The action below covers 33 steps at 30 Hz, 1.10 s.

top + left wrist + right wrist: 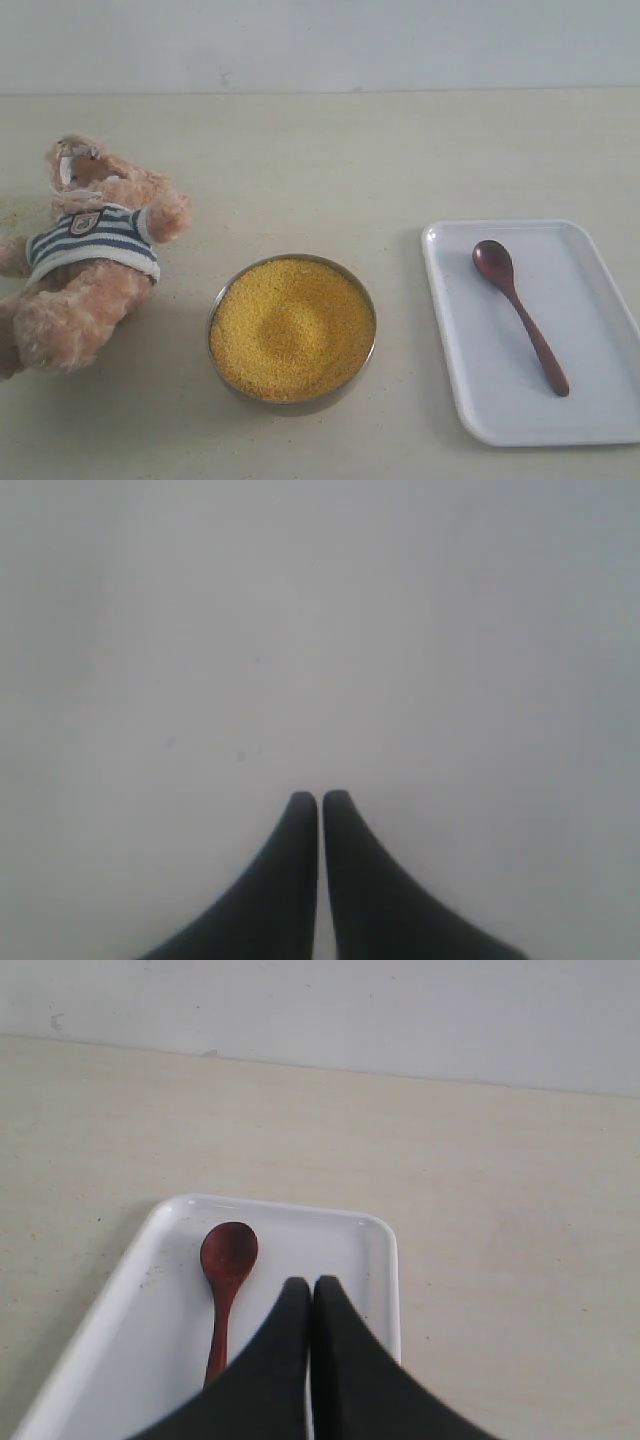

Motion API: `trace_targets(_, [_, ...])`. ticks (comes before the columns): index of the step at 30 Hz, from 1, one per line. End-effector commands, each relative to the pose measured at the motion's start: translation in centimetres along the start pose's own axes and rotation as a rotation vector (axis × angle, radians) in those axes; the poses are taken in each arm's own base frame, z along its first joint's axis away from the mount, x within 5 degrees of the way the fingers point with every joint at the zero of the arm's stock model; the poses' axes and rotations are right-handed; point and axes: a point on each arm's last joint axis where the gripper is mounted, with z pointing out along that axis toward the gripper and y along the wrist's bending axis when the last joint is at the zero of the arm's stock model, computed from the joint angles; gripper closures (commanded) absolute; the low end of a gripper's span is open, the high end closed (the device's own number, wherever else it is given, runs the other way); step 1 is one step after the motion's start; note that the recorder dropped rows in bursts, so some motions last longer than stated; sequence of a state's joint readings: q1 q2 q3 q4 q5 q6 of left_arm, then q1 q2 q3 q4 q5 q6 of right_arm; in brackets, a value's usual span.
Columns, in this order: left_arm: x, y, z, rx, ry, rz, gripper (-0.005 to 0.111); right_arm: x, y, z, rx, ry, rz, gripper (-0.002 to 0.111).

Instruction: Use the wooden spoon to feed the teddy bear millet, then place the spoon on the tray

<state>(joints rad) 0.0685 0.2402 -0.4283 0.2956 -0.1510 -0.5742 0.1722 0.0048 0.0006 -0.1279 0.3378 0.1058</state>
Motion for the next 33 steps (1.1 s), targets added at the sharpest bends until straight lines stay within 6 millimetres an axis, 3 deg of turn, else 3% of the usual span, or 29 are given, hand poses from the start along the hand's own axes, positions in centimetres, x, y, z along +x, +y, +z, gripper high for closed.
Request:
trace_targets(1, [1.5, 1.6, 2.8, -0.2, 0.349, 0.064, 0.103, -0.1, 0.0, 0.0, 0.002, -0.009, -0.004, 0.108])
trace_targets(6, [4.1, 2.5, 5.4, -0.276, 0.845, 0.172, 0.103, -0.1, 0.0, 0.0, 0.002, -0.009, -0.004, 0.108])
trace_targets(12, [9.4, 1.8, 8.5, -0.143, 1.272, -0.016, 0.1, -0.1, 0.0, 0.0, 0.002, -0.009, -0.004, 0.108])
trace_targets(15, [12.4, 2.1, 9.4, -0.105, 1.421, -0.055, 0.082, -0.1, 0.0, 0.0, 0.002, -0.009, -0.004, 0.108])
trace_targets(21, [16.7, 2.1, 10.7, 0.025, 1.555, -0.158, 0.013, -0.1, 0.0, 0.0, 0.002, -0.009, -0.004, 0.108])
trace_targets(23, [17.9, 2.2, 10.9, 0.031, 1.586, -0.182, -0.002, -0.1, 0.0, 0.0, 0.002, -0.009, -0.004, 0.108])
trace_targets(33, [21.9, 3.5, 11.5, -0.028, 1.67, -0.203, -0.003, -0.1, 0.0, 0.0, 0.002, -0.009, -0.004, 0.108])
